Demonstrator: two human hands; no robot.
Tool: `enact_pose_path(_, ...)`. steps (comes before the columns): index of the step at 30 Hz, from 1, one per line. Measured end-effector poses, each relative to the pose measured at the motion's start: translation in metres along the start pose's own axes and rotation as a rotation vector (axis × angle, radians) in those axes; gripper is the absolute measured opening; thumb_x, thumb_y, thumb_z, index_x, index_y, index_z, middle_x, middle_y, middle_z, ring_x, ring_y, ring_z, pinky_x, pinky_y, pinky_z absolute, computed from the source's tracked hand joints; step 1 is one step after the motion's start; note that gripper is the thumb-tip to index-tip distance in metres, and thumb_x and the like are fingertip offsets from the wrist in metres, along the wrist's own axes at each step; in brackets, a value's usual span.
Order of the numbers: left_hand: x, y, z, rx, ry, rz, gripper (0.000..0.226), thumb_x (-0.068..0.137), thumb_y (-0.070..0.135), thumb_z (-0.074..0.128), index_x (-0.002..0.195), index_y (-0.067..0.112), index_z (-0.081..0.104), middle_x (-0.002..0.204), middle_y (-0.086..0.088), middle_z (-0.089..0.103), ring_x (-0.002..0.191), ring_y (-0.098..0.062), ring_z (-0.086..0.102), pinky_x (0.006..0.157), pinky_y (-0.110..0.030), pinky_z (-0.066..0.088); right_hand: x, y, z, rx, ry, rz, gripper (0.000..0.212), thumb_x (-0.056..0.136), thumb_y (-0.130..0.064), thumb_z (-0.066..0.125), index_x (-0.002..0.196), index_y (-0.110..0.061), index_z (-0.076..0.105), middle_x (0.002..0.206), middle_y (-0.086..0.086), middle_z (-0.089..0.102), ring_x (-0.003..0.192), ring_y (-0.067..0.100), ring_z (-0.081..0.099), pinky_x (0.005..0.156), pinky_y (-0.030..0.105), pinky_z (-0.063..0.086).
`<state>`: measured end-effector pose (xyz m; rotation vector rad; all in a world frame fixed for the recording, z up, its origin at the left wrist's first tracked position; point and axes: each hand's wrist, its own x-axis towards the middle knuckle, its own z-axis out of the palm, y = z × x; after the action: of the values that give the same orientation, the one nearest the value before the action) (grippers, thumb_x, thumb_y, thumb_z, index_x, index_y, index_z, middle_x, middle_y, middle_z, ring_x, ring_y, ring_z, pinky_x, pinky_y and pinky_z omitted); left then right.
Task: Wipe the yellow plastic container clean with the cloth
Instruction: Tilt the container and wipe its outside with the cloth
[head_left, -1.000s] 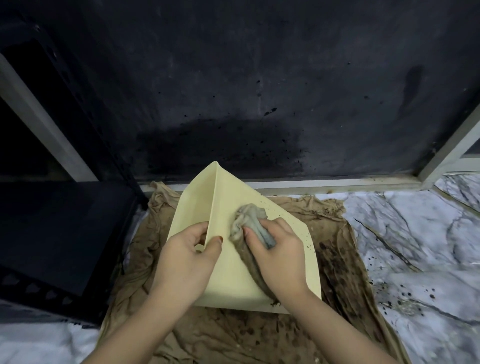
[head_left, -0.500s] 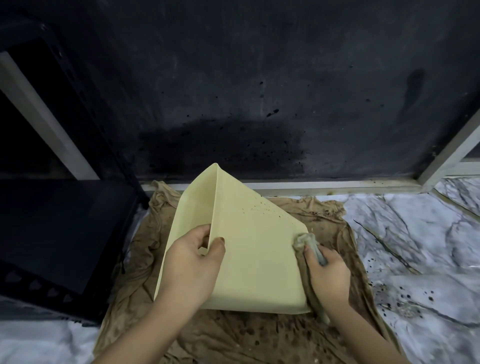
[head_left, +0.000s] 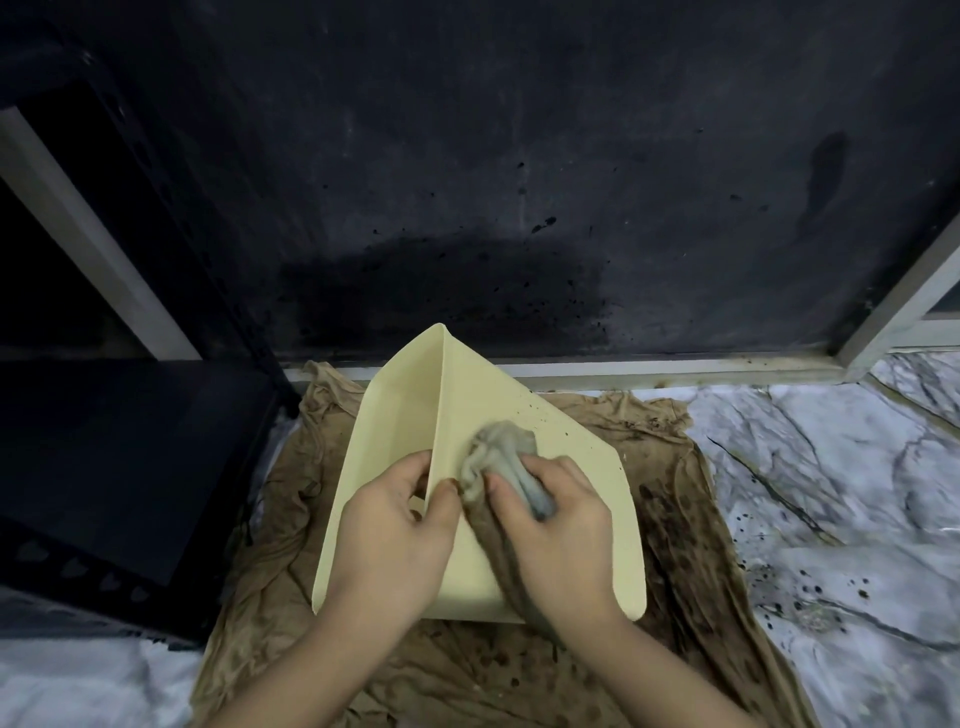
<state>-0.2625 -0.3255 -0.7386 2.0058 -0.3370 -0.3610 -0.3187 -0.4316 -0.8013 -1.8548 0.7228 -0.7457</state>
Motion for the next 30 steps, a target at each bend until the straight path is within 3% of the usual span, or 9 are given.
enact_pose_path(2, -0.001, 0.0, 0.001, 0.016, -0.004, 0.017, 0.02, 0.087, 0.015, 0.056, 0.08, 0.03, 0.067, 0.059, 0.004, 0.067, 0.042, -0.015, 0.049, 0.051, -0.031, 0.046, 0.013, -0.009, 0.003, 0.007, -0.016, -0.006, 0.026, 0.077, -0.036, 0.066, 0.098, -0.019, 0.069, 0.084, -0.007, 0.06, 0.078, 0.005, 0.058, 0.07, 0.019, 0.046)
enact_pose_path(5, -0.001, 0.001, 0.002, -0.009, -0.01, 0.008, 0.025, 0.087, 0.014, 0.056, 0.077, 0.035, 0.066, 0.074, 0.002, 0.073, 0.059, -0.031, 0.063, 0.064, -0.044, 0.053, 0.03, -0.006, 0.002, -0.007, -0.003, 0.012, 0.021, 0.079, -0.033, 0.065, 0.094, -0.018, 0.07, 0.087, -0.005, 0.062, 0.078, 0.007, 0.057, 0.065, 0.013, 0.042)
enact_pose_path(10, 0.0, -0.001, 0.001, -0.015, 0.008, -0.004, 0.032, 0.086, 0.013, 0.056, 0.071, 0.041, 0.063, 0.08, 0.005, 0.074, 0.075, -0.035, 0.068, 0.074, -0.048, 0.055, 0.047, 0.025, -0.011, -0.075, 0.064, 0.129, 0.011, 0.082, -0.027, 0.064, 0.074, -0.019, 0.064, 0.075, 0.006, 0.062, 0.061, 0.014, 0.053, 0.052, 0.014, 0.036)
enact_pose_path(13, 0.001, -0.003, 0.001, -0.011, 0.018, -0.011, 0.032, 0.086, 0.014, 0.056, 0.07, 0.041, 0.062, 0.079, 0.009, 0.073, 0.075, -0.033, 0.067, 0.074, -0.046, 0.053, 0.05, 0.052, -0.024, -0.109, 0.102, 0.228, 0.02, 0.083, -0.029, 0.062, 0.065, -0.023, 0.058, 0.064, 0.007, 0.061, 0.055, 0.017, 0.051, 0.048, 0.025, 0.036)
enact_pose_path(17, 0.002, -0.004, 0.0, -0.023, -0.007, -0.019, 0.027, 0.087, 0.015, 0.054, 0.075, 0.037, 0.064, 0.084, 0.0, 0.074, 0.071, -0.041, 0.065, 0.07, -0.048, 0.054, 0.05, 0.09, -0.04, -0.149, 0.174, 0.354, 0.035, 0.084, -0.03, 0.062, 0.053, -0.022, 0.047, 0.056, 0.002, 0.049, 0.053, 0.02, 0.045, 0.047, 0.027, 0.031)
enact_pose_path(20, 0.004, -0.004, -0.002, 0.012, -0.05, -0.008, 0.019, 0.088, 0.016, 0.052, 0.084, 0.033, 0.061, 0.087, 0.006, 0.073, 0.06, -0.028, 0.063, 0.066, -0.04, 0.053, 0.043, 0.111, -0.05, -0.146, 0.186, 0.41, 0.023, 0.085, -0.031, 0.061, 0.068, -0.016, 0.06, 0.061, 0.005, 0.055, 0.06, 0.025, 0.051, 0.05, 0.028, 0.033)
enact_pose_path(23, 0.008, -0.006, -0.004, 0.027, -0.109, -0.011, 0.017, 0.09, 0.016, 0.049, 0.095, 0.031, 0.056, 0.085, 0.007, 0.072, 0.073, -0.026, 0.066, 0.066, -0.035, 0.052, 0.033, 0.122, -0.054, -0.121, 0.208, 0.439, 0.023, 0.085, -0.03, 0.061, 0.081, -0.009, 0.067, 0.07, 0.009, 0.06, 0.069, 0.028, 0.055, 0.059, 0.031, 0.037)
enact_pose_path(27, 0.012, -0.003, -0.006, -0.062, -0.24, -0.012, 0.049, 0.091, 0.004, 0.042, 0.121, 0.042, 0.048, 0.105, 0.025, 0.066, 0.09, 0.003, 0.064, 0.076, -0.015, 0.05, 0.02, 0.127, -0.055, -0.136, 0.254, 0.449, 0.026, 0.085, -0.029, 0.06, 0.098, -0.008, 0.068, 0.088, 0.013, 0.064, 0.08, 0.029, 0.057, 0.069, 0.033, 0.04)
enact_pose_path(30, 0.017, 0.0, -0.006, -0.15, -0.174, -0.065, 0.048, 0.088, 0.001, 0.043, 0.113, 0.039, 0.056, 0.102, 0.018, 0.069, 0.084, -0.003, 0.067, 0.077, -0.023, 0.053, 0.007, 0.128, -0.055, -0.167, 0.281, 0.439, 0.028, 0.086, -0.028, 0.06, 0.102, -0.007, 0.068, 0.091, 0.012, 0.061, 0.083, 0.028, 0.054, 0.072, 0.033, 0.039)
